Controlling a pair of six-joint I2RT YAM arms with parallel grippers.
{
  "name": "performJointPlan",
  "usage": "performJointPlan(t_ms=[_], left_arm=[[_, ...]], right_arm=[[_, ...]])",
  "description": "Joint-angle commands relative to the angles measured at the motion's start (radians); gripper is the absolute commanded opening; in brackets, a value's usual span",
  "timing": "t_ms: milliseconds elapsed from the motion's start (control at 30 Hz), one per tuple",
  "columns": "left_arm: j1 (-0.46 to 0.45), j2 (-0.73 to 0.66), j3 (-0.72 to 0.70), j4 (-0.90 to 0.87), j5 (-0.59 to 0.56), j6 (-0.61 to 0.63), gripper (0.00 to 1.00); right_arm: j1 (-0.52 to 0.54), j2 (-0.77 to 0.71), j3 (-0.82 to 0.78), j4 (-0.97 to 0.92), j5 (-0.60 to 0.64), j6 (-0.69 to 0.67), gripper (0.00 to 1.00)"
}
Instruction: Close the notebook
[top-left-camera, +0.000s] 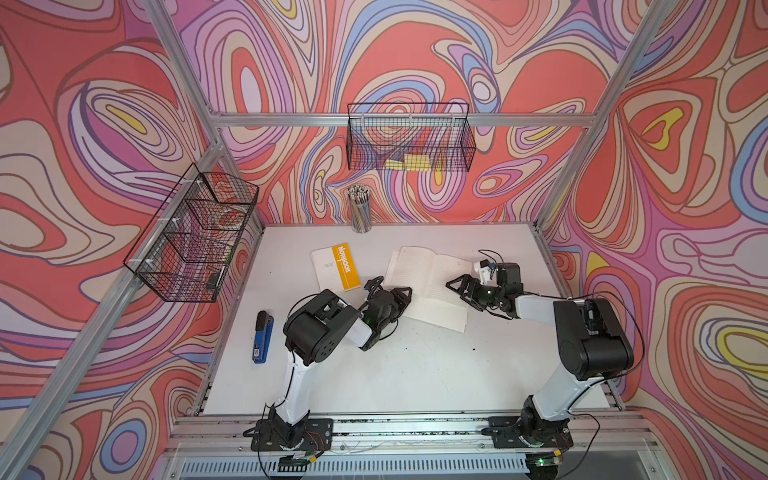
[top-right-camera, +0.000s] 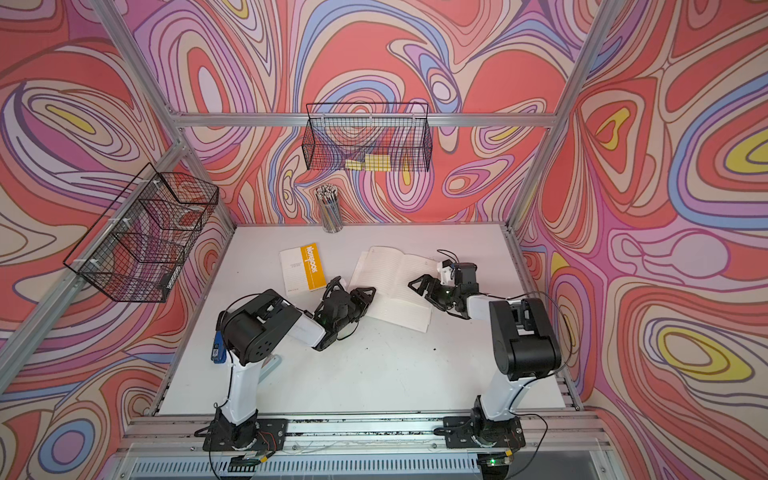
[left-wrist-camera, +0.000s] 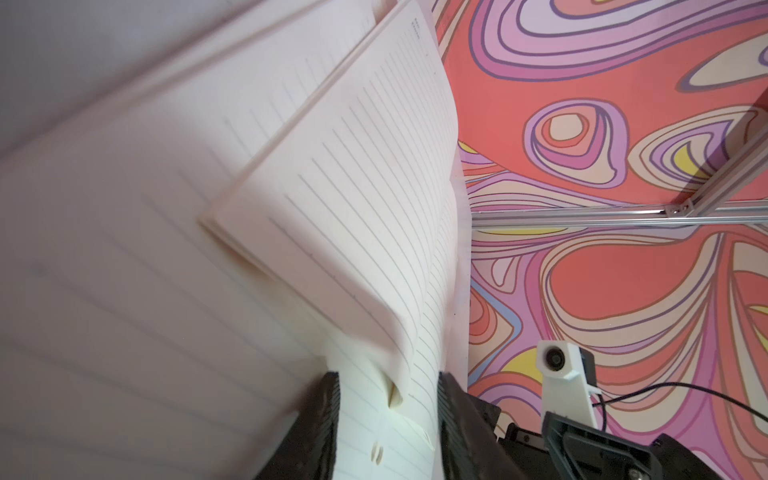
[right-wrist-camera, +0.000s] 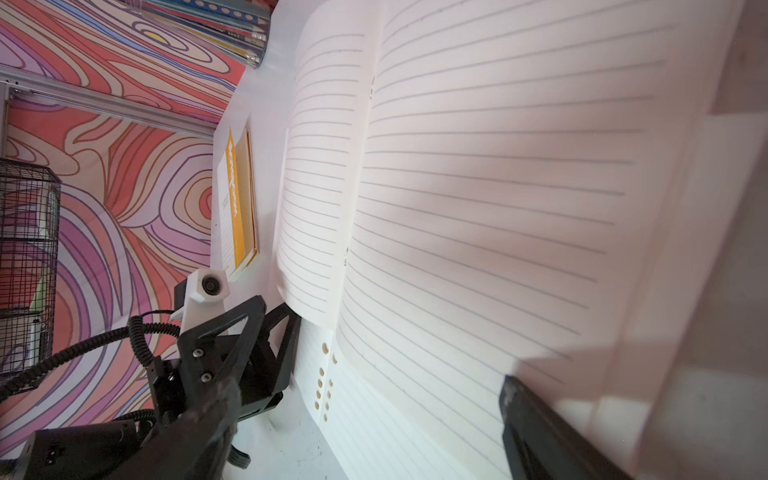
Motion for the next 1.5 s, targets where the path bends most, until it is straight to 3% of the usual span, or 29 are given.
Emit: performJointPlan(t_ms=[0, 767, 933, 1200, 1367, 1467], left_arm=[[-0.01, 0.029, 0.006, 0.076, -0.037, -0.042, 0.41], [-0.018, 0.056, 0.063, 0.057, -0.083, -0.041, 0.37], [-0.018, 0.054, 0.056, 0.063, -0.09, -0.036, 0.23], [-0.018, 0.074, 0.057, 0.1, -0.094, -0.033, 0.13], [-0.018, 0.061, 0.05, 0.108, -0.096, -0.007, 0.0], [-0.019, 0.047, 0.042, 0.113, -0.093, 0.013, 0.0]], right_arm=[[-0.005, 0.019, -0.012, 0.033, -0.013, 0.004, 0.98], [-0.005, 0.021, -0.039, 0.062, -0.03, 0.024, 0.98], [-0.005, 0.02, -0.041, 0.062, -0.032, 0.023, 0.98], [-0.006, 0.017, -0.051, 0.062, -0.033, 0.022, 0.98], [-0.006, 0.011, -0.052, 0.062, -0.031, 0.022, 0.98], [-0.005, 0.008, -0.056, 0.064, -0.033, 0.021, 0.98]])
